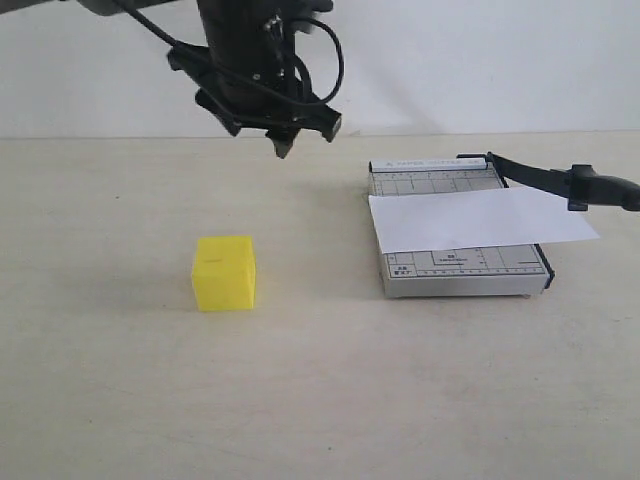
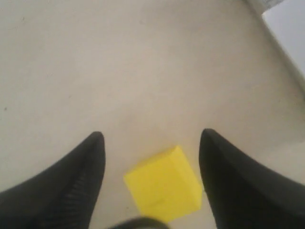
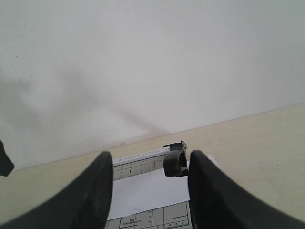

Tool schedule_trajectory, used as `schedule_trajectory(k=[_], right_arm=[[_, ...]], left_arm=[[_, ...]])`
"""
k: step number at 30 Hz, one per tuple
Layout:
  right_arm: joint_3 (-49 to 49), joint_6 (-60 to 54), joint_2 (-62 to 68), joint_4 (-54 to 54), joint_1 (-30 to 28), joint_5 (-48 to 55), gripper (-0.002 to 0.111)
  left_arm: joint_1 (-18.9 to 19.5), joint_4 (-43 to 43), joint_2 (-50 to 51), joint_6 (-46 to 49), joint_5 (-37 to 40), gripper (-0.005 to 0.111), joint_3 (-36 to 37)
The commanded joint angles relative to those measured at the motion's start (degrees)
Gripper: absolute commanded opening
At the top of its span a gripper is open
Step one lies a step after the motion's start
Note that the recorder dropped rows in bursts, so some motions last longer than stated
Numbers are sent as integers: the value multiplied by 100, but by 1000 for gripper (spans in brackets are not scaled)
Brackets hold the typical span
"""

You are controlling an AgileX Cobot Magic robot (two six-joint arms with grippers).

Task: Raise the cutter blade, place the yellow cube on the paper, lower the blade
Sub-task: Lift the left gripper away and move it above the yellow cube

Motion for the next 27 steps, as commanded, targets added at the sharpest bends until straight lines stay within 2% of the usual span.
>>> schedule_trajectory(k=[1, 6, 12, 17, 19, 22, 27], right_arm=[[14, -43, -37, -31, 2, -12, 47], [14, -43, -37, -31, 2, -26, 47], [14, -43, -37, -31, 2, -26, 47], [14, -43, -37, -31, 2, -26, 47], [14, -43, -37, -31, 2, -26, 47], [14, -43, -37, -31, 2, -26, 47], [14, -43, -37, -31, 2, -26, 47]], left_arm=[[238, 150, -202, -348, 305, 57, 164], [472, -207, -634, -610, 255, 57, 886], [495, -237, -1595, -1450, -1171, 57, 2501], [593, -1141, -2175, -2166, -2939, 57, 3794], [619, -1299, -2204, -2344, -3304, 57, 4125], [633, -1299, -2189, -2388, -3410, 60, 4361], [633, -920, -2099, -2388, -3046, 68, 4469]])
